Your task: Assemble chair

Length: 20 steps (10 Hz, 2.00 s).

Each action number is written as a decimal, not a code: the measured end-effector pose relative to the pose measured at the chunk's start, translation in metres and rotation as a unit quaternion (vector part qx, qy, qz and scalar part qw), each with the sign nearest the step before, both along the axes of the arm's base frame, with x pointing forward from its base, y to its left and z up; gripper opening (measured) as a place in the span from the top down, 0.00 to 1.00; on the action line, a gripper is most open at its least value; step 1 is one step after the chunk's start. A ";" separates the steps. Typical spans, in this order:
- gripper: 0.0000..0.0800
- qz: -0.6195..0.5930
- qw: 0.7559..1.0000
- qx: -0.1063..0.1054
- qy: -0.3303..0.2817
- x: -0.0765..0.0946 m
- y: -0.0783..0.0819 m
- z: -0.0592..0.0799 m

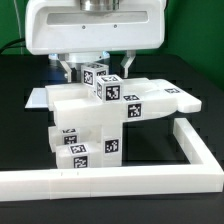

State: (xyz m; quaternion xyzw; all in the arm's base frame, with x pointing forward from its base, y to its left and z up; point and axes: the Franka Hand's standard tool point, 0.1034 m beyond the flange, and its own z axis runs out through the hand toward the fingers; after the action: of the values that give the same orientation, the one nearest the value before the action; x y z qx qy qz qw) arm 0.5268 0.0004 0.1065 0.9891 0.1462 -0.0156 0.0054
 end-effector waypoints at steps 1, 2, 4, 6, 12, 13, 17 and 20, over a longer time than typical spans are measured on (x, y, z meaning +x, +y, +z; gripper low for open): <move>0.19 0.031 1.000 -0.004 0.001 0.000 -0.001 0.000; 0.19 0.069 0.998 -0.004 0.001 0.000 -0.002 0.000; 0.19 0.120 0.993 -0.004 0.002 0.000 -0.005 0.000; 0.24 0.130 0.991 -0.005 0.003 0.000 -0.007 0.000; 0.66 0.012 1.000 -0.008 0.000 0.000 -0.007 0.000; 0.66 -0.032 0.999 -0.009 -0.001 0.000 -0.007 0.000; 0.66 -0.228 0.974 -0.007 -0.005 0.001 -0.007 0.000; 0.66 -0.338 0.941 -0.003 -0.006 0.001 -0.007 0.000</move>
Offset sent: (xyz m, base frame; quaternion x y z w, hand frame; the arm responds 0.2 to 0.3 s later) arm -0.0018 -0.0007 0.0030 0.0008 0.0089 -0.1212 0.9926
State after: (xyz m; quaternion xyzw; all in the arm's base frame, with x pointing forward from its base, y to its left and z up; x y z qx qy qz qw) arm 0.5275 -0.0061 0.1063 0.9803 -0.1973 -0.0113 0.0040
